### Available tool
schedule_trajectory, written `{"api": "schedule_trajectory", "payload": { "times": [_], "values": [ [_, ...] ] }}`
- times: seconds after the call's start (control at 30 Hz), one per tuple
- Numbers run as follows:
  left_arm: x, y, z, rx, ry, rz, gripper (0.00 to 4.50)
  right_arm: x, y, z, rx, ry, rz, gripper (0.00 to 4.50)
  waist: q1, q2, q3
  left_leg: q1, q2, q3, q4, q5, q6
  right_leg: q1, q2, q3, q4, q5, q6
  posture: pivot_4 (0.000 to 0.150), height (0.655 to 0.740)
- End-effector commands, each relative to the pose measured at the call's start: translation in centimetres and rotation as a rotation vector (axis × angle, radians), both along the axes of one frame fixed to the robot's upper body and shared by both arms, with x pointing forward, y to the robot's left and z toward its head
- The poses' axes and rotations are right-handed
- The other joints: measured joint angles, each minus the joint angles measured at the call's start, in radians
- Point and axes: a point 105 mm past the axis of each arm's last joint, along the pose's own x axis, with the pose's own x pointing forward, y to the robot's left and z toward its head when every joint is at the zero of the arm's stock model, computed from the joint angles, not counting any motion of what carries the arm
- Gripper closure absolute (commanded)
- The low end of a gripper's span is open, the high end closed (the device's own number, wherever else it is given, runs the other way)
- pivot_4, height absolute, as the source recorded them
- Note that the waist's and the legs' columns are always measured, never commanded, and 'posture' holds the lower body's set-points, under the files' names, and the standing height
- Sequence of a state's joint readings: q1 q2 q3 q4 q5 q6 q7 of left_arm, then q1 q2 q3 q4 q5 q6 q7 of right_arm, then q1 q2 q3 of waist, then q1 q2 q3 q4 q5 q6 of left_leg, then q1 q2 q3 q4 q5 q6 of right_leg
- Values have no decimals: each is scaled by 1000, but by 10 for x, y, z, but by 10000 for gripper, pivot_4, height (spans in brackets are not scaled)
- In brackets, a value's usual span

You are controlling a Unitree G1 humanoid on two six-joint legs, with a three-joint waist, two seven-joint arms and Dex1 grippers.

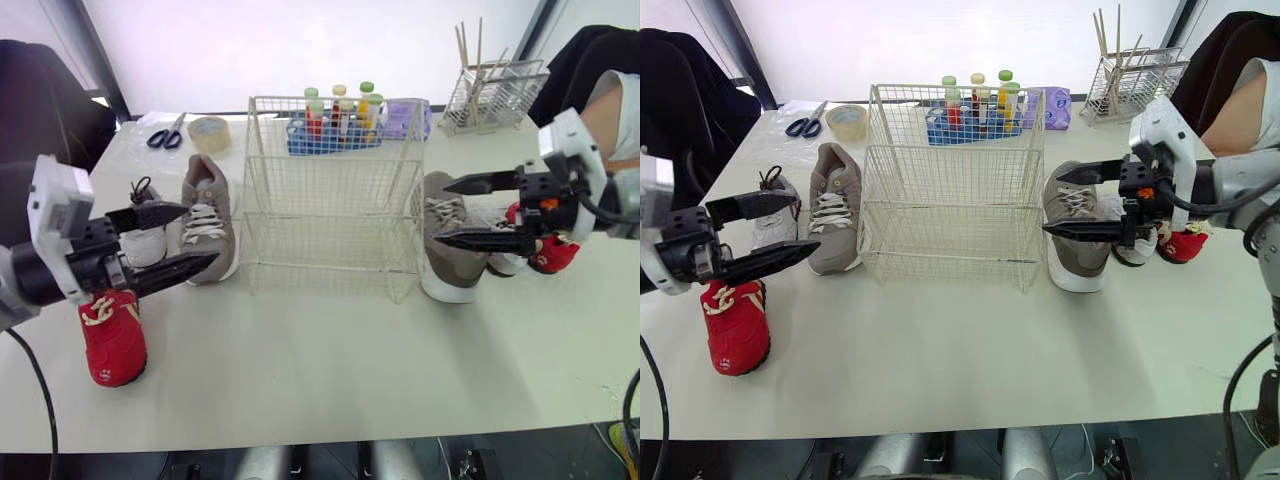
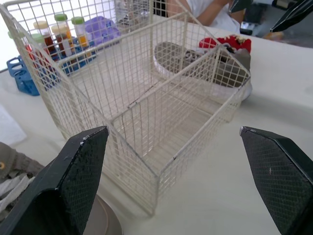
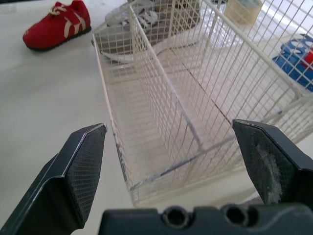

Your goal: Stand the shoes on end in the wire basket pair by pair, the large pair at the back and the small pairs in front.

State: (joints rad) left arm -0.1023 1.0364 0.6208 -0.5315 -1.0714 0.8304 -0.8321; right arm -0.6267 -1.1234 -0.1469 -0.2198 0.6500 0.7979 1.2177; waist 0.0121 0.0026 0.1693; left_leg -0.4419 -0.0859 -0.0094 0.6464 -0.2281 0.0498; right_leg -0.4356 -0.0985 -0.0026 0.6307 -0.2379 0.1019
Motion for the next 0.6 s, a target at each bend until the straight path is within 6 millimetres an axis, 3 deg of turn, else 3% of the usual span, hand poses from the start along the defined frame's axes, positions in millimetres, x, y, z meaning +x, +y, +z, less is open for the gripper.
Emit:
{"api": "schedule_trajectory", "payload": {
  "times": [0.03,0.33,0.6],
  "values": [
    [1,-1,7,11,-53,-14,448,-8,-4,9,-26,-52,-19,0,0,0,0,0,0,0,0,0,0,0,0,0,0,0,0,1500,7400],
    [10,-7,5,1,-46,-60,448,-18,-10,8,-40,-43,-67,0,0,0,0,0,0,0,0,0,0,0,0,0,0,0,0,1500,7400],
    [13,-10,5,4,-51,-79,448,-13,-11,8,-30,-75,-120,0,-1,0,0,0,0,0,0,0,0,0,0,0,0,0,0,1500,7400]
  ]
}}
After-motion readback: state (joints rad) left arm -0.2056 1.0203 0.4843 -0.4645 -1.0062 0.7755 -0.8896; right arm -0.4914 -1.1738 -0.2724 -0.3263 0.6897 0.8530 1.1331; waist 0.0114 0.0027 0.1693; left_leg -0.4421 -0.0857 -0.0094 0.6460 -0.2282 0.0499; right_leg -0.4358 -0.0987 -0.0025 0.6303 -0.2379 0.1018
